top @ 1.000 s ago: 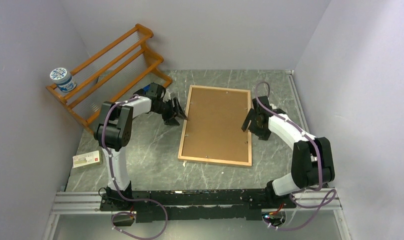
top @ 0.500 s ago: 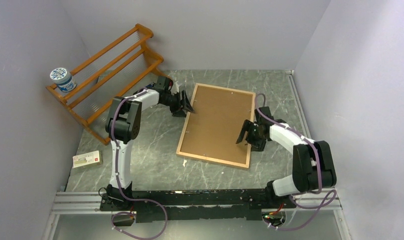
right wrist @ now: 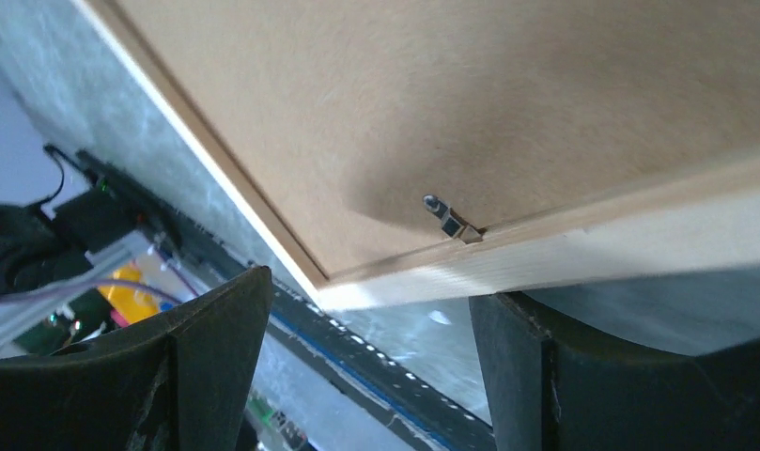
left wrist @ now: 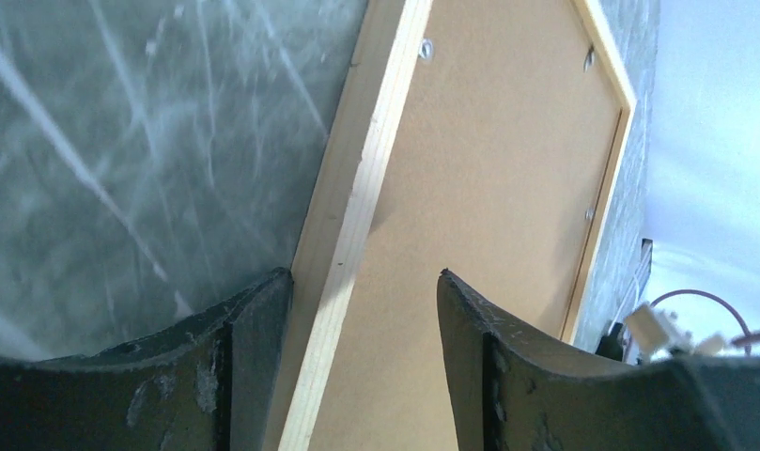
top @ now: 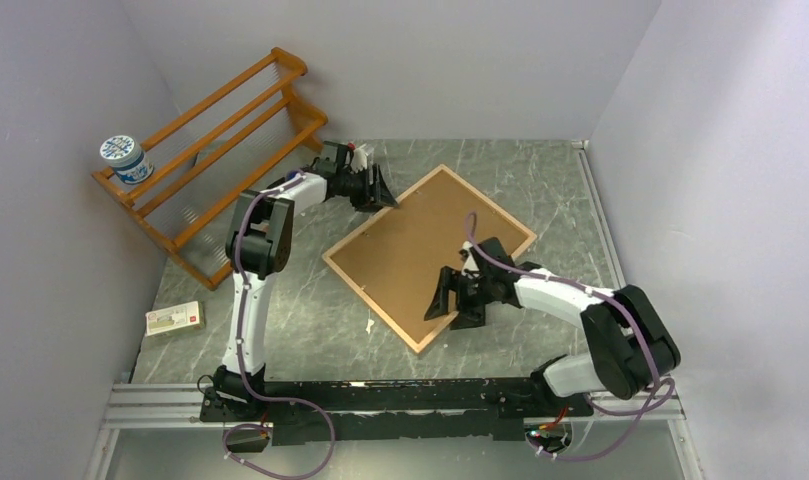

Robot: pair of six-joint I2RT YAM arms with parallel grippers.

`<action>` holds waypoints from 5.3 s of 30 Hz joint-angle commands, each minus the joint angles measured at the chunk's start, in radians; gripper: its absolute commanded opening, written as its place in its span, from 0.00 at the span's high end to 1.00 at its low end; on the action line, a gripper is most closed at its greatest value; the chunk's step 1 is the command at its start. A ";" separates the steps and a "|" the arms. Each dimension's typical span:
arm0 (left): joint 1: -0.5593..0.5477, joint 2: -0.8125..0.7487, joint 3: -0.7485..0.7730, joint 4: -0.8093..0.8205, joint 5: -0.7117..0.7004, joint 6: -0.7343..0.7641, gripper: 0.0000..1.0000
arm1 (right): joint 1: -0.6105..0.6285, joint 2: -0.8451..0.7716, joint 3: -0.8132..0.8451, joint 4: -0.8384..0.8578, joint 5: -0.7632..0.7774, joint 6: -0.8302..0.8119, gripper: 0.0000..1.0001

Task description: Put the photo into the frame

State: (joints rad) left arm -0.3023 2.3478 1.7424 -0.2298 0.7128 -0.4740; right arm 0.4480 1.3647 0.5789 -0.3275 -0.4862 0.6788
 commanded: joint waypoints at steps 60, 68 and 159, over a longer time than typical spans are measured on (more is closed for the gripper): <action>0.037 -0.118 -0.186 -0.278 -0.029 0.060 0.54 | -0.054 0.365 0.714 -0.315 0.515 -0.014 0.26; -0.008 -0.254 -0.443 -0.099 -0.016 -0.008 0.60 | 0.044 0.594 1.016 -0.469 0.585 -0.017 0.27; 0.008 -0.254 -0.390 -0.155 0.131 0.045 0.34 | 0.113 1.011 1.529 -0.606 0.585 0.258 0.99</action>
State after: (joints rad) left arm -0.2871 2.0121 1.2579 -0.3717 0.7311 -0.4683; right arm 0.5720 2.3924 2.0953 -1.0061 0.1646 0.9623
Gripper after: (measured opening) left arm 0.666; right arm 0.102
